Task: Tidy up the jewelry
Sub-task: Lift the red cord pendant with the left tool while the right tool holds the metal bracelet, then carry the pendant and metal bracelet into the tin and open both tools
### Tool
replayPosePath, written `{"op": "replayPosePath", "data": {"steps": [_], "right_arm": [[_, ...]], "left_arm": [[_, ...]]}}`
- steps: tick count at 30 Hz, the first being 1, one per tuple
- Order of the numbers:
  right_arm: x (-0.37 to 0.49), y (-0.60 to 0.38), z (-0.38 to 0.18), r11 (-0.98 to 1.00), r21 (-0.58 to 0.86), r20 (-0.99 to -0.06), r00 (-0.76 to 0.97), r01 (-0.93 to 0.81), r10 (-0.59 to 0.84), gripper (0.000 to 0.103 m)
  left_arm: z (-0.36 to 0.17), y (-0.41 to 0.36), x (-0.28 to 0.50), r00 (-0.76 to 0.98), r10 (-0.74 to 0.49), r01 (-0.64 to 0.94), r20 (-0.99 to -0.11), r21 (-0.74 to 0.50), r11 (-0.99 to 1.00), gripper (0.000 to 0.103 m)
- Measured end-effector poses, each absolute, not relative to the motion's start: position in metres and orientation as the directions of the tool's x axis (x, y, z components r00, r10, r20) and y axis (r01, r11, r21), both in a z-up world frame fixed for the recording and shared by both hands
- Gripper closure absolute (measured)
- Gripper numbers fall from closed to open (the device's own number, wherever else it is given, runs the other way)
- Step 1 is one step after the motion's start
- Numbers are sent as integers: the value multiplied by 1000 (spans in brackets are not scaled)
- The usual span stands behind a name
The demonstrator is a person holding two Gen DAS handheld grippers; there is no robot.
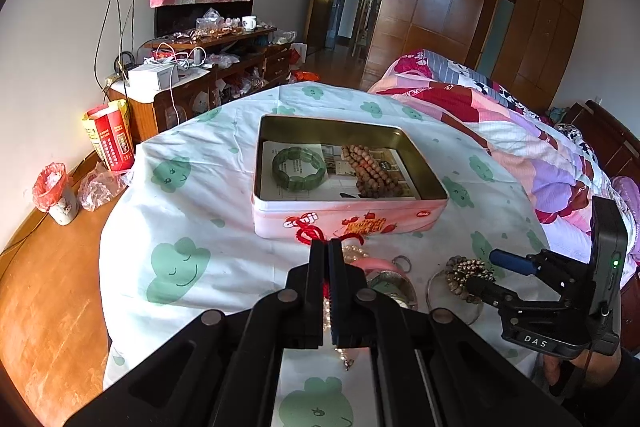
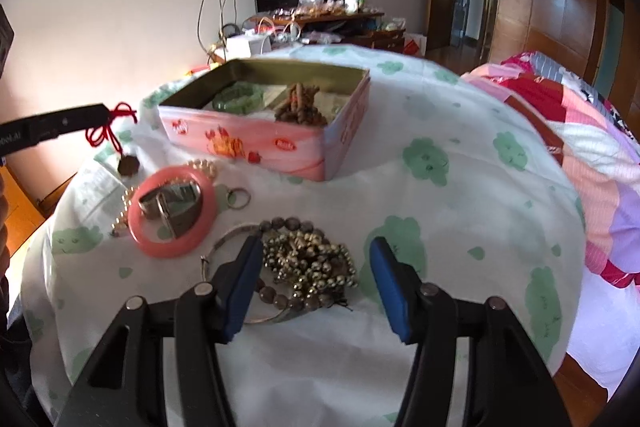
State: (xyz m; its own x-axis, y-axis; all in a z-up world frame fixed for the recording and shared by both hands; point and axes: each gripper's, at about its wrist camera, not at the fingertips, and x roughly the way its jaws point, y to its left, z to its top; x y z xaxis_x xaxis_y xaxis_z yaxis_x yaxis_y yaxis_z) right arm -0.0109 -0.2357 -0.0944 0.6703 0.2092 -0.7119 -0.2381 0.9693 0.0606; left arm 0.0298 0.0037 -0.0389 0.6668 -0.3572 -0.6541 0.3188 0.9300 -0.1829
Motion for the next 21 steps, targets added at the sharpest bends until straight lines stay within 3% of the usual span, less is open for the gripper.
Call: {"op": "replayPosePath", "data": {"steps": [1,3,6,21], "right_arm": [[-10,-236,-97,970,61,-717,665,-237,208,49],[-10,-236,-99,969,60,-723,660,-238,207,80],[-12,-233,-97,968,39,-718,667,-246,199,88],[-22,-236,-46,963,37,-626,745,-266,230,91]], "left_arm": [[-40,4,31,664,-358,317,-656,-186,930,103],[-41,5,32,661,-358,315,-659,-190,930,103],[-41,5,32,662,-359,316,-658,-190,930,103],[-9,-4,39,703,-356,357,-616,-128,925,103]]}}
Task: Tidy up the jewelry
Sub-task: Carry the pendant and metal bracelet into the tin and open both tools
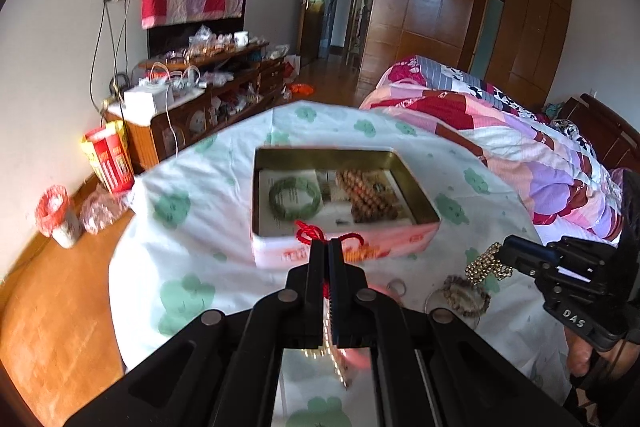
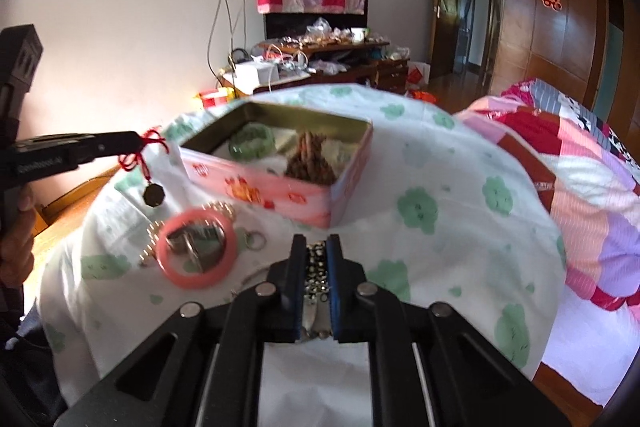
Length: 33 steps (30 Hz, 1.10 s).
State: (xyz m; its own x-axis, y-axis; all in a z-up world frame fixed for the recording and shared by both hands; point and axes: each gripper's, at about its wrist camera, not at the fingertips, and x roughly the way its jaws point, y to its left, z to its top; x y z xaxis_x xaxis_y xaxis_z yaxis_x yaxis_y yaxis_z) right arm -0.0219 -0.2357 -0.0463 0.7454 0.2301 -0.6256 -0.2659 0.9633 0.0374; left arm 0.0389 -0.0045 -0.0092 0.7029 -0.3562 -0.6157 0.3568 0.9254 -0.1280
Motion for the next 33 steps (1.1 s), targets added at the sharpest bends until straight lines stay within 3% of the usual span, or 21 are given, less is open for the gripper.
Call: {"op": "replayPosePath", "data": {"steps": [14,27,33], "right_arm": [[41,-220,3,950,31,-562,780,-312,275,91],[113,-203,-22,951,50,-609,746,-305,271,91],[125,-201,-39,949,76,-636,719,-305,282,91]], "left_arm": [[15,-19,105,749,-276,313,-602,-46,949,102],[-9,-40,164,732,-196,284,-652,31,958,102],[-26,-44,178,678,-213,292,-703,-8,957,100]]}}
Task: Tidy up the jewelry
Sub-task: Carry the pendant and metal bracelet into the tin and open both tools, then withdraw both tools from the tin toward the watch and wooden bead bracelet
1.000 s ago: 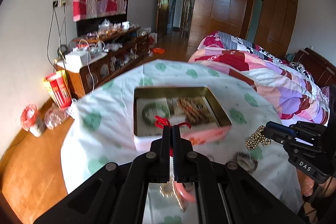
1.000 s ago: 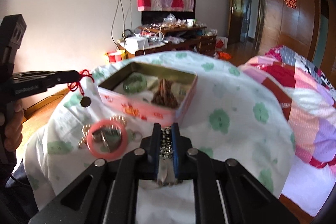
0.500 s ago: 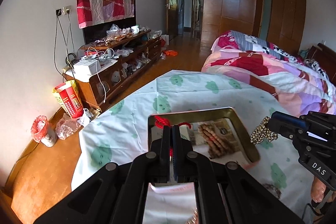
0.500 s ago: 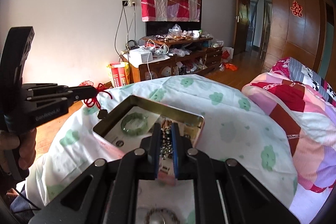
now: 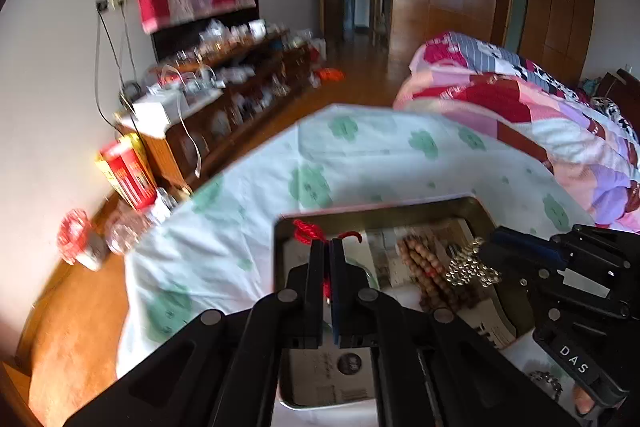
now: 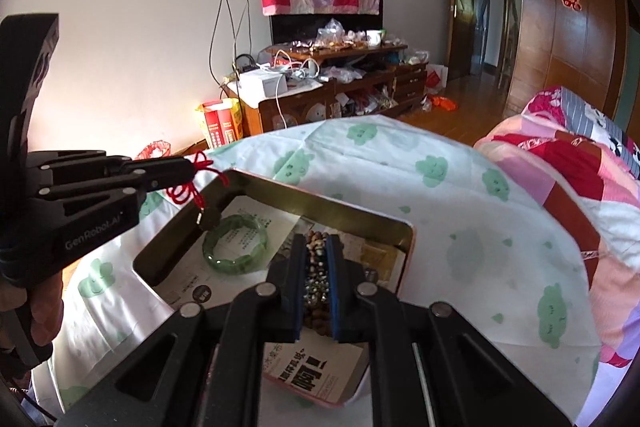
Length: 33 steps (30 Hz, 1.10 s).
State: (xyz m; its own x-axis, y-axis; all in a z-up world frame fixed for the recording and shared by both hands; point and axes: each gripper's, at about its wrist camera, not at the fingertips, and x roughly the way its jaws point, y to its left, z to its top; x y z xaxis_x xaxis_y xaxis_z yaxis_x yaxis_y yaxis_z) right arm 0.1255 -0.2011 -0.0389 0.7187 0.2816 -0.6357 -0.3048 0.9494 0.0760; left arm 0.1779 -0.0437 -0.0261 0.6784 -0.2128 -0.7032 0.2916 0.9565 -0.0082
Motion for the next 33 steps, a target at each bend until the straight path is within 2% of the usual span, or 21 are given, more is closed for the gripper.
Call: {"op": "replayPosePath", "data": {"steps": [2,3,4,6,8,14,23,27,33], "right_arm": [[125,-202,-42,949,81,-637,717,-303,284,89],[124,-201,-43,950,82,-639,716,-301,282,82],[123,-201,-44,951,80,-644,713,-298,278,77],[118,-202,-44,957,64,-638,726,-284,258,52],[112,-204,-43,963,51,-632,738,-265,237,49],[98,-215,-44,971,77,-643,733,-226,222,48],[73,-224,-49,974,96,-653,726,-204,216,37],[52,-231,-56,979,88,-666,720,-184,195,36],[19,-243,-71,986,84,-690,705,-146,163,35]], "left_arm": [[-31,-47,176,683,-175,280,-709,33,959,95],[-32,-48,173,688,-168,281,-706,46,959,80],[-32,-47,171,697,-153,271,-701,60,961,53],[-32,-42,166,718,-133,240,-684,63,969,24],[-31,-35,161,722,-161,245,-673,32,969,23],[-36,-23,150,703,-160,238,-693,17,971,23],[-50,-1,109,670,-182,213,-719,-49,976,23],[-54,6,79,662,-209,196,-720,-104,975,23],[-58,-5,45,653,-214,211,-726,-98,973,23]]}}
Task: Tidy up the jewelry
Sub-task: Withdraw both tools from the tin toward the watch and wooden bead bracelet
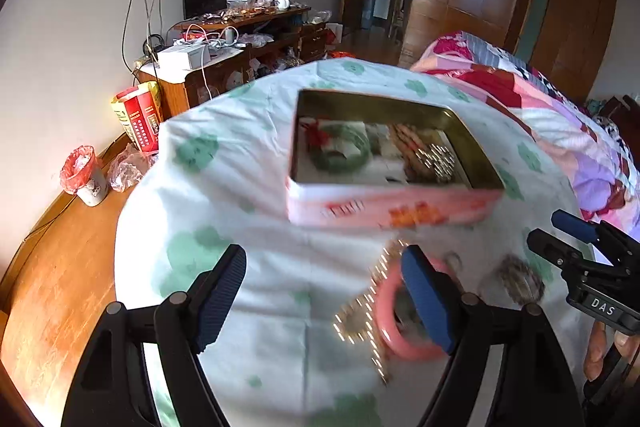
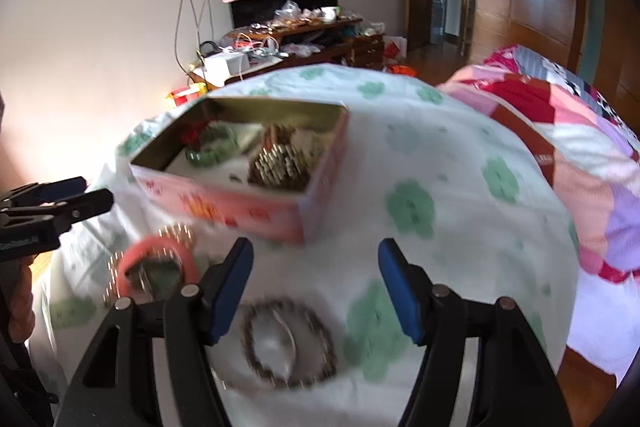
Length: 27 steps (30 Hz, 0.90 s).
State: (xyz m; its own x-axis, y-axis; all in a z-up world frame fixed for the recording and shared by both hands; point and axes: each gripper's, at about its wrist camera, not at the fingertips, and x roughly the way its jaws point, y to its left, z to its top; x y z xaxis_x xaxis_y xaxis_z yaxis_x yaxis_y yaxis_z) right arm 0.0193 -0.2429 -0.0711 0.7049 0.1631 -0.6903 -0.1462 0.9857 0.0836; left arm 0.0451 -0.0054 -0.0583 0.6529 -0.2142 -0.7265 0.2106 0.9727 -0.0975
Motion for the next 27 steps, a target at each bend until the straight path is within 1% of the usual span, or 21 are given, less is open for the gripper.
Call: {"op": "replayPosePath", "data": {"steps": [5,12,18,19,20,21,22,23,24,27], "right_arm": [[-3,-252,-81,990,85,-709,690,-116,142,35],[-20,-251,-87,992,73,-707,696,-102,124,35],[-22,-245,-90,990,70,-703,697,-126,139,35],[-22,-243,-90,988,66,-704,696,-136,143,35],[-23,-241,-91,988,60,-705,695,-145,144,38],[-23,-239,-92,988,49,-706,694,-148,140,43],[-23,-238,-94,989,35,-711,692,-147,128,45],[-22,-238,-96,990,31,-717,687,-141,120,48],[-22,-241,-97,990,42,-719,684,-132,122,48],[-21,-248,-98,992,59,-720,684,-109,118,48]], "left_arm": [[-62,-28,28,645,-227,252,-730,-77,965,23],[-71,-44,19,631,-237,281,-738,-67,957,23],[-73,-52,14,631,-248,309,-735,-55,949,24],[-73,-54,14,632,-252,314,-733,-55,948,26],[-73,-55,13,631,-255,320,-733,-53,946,29],[-73,-57,13,629,-257,327,-734,-50,944,36],[-75,-60,14,622,-262,336,-738,-50,941,43],[-76,-61,14,614,-268,343,-742,-56,938,46],[-78,-64,16,605,-275,350,-747,-60,935,50],[-83,-69,19,595,-283,362,-752,-64,930,52]]}}
